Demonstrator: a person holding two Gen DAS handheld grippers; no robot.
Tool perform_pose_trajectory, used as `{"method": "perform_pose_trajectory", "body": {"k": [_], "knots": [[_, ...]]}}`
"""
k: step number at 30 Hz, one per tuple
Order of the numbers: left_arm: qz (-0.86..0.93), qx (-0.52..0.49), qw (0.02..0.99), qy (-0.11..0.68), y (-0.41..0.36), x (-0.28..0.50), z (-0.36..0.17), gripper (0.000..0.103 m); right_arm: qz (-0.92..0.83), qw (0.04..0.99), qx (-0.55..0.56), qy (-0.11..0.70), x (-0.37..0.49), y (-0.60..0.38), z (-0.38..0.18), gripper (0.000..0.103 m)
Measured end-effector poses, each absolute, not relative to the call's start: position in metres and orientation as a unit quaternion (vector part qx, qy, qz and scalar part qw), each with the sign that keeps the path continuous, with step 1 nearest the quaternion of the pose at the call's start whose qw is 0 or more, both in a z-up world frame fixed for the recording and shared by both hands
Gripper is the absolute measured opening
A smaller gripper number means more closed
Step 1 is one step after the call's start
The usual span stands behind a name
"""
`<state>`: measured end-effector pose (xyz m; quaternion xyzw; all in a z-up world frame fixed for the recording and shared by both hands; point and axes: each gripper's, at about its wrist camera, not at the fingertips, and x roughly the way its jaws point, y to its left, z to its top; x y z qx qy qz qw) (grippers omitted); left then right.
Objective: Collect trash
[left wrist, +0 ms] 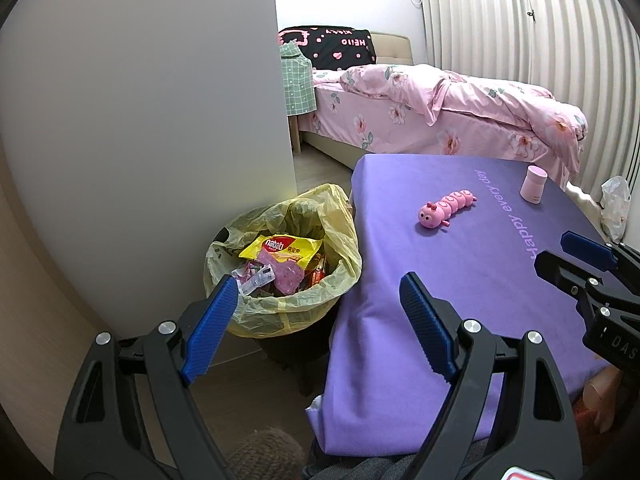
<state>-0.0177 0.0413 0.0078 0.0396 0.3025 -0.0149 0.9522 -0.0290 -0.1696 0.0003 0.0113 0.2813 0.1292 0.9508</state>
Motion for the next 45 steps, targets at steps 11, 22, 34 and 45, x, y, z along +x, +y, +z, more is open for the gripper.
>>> {"method": "perform_pose_trajectory", "body": {"k": [11,22,34,45], "knots": [[-0.014,0.04,0.952,0.303,0.0404,-0.0177,0.0078,0.079,0.129,0.951,0.011,0.282,-0.0295,-0.1705,0.0013,0.052],[-0.013,0.039,0.952,0.304,0.0393,-0.0188,0.0065,0.079,0.129,0.951,0.014,0.282,-0.0297,-0.1725,0.0017,0.052],[-0.014,0.038,0.952,0.305,0.0402,-0.0177,0.0066,0.079,0.129,0.951,0.013,0.282,-0.0299,-0.1729,0.002,0.052],[-0.014,0.038,0.951,0.305,0.0407,-0.0176,0.0067,0.079,0.129,0.95,0.013,0.282,-0.0298,-0.1728,0.0019,0.052]]}}
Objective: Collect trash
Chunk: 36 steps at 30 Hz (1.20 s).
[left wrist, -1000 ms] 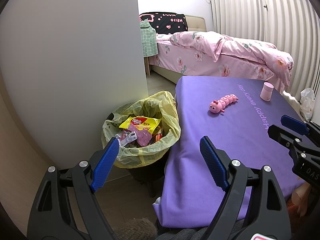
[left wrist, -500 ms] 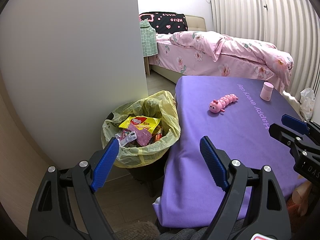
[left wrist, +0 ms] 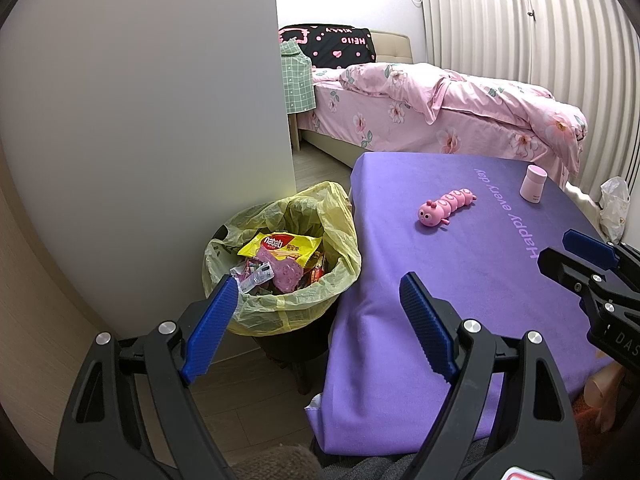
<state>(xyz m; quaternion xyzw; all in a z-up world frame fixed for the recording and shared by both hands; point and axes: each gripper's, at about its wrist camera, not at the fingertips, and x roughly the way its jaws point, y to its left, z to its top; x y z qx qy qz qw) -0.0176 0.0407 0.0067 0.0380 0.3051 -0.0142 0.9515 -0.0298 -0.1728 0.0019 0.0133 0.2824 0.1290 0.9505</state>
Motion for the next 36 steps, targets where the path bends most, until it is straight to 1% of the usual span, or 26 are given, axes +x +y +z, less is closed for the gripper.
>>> {"method": "perform_pose_trajectory", "body": {"k": [20,31,34,36], "knots": [[-0.016,0.037,0.952,0.305,0.041,-0.018,0.007,0.079,0.129,0.95,0.014,0.283,-0.03,-0.173,0.002,0.052],[-0.032,0.038,0.947,0.318,0.03,-0.014,0.007,0.079,0.125,0.95,0.009,0.286,-0.028,-0.174,0.002,0.052],[-0.063,0.052,0.94,0.332,0.013,0.005,0.004,0.079,0.093,0.947,0.017,0.306,-0.009,-0.205,-0.002,0.052],[-0.102,0.074,0.935,0.331,-0.015,0.027,0.0,0.079,0.036,0.946,0.007,0.323,0.016,-0.236,-0.009,0.052]]}}
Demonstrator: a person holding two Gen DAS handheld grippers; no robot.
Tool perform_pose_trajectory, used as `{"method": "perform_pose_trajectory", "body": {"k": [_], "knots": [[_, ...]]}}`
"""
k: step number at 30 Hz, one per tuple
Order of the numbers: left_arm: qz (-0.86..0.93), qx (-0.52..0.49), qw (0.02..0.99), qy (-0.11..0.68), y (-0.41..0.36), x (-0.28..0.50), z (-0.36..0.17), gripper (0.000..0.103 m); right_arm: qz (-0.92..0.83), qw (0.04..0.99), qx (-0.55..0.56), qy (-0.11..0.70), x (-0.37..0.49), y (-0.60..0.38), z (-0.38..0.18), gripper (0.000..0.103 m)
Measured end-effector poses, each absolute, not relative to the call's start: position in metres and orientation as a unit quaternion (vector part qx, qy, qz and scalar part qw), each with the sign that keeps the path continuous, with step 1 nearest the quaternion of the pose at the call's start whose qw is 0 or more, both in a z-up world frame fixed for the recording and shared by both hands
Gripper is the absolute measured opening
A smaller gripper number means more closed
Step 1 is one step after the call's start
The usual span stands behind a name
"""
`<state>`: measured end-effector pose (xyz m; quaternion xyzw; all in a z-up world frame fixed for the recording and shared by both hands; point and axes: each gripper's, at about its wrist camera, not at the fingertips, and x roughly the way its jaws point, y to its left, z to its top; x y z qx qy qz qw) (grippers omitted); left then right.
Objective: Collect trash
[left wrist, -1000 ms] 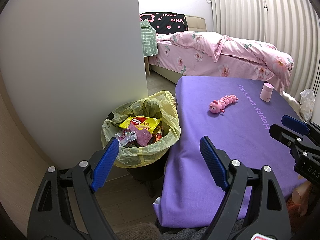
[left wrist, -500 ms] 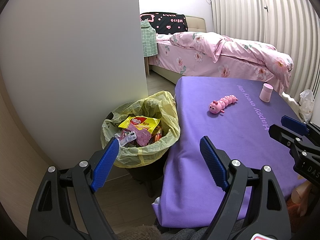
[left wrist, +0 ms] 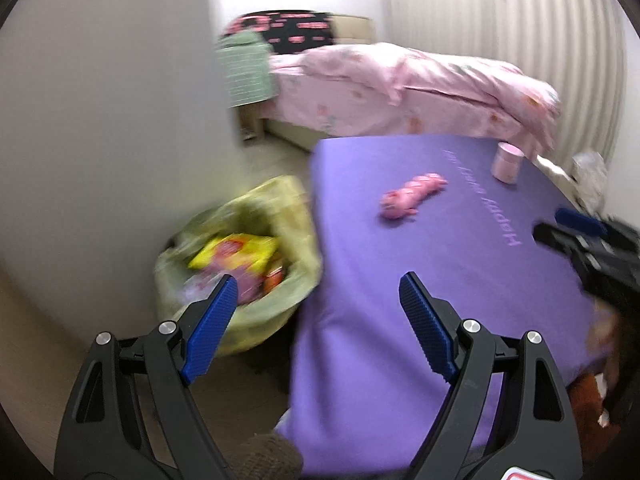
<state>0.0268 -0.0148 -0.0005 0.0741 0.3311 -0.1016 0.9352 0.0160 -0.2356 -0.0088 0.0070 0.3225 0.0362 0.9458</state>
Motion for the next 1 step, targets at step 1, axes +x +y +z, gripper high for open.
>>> {"method": "perform_pose_trajectory", "body": {"k": [1], "knots": [[-0.126,0.083,0.931,0.332,-0.0331,0.0408,-0.0042,0.08,0.002,0.942,-0.005,0.336,0.0353,-0.2547,-0.0153,0.052]]}}
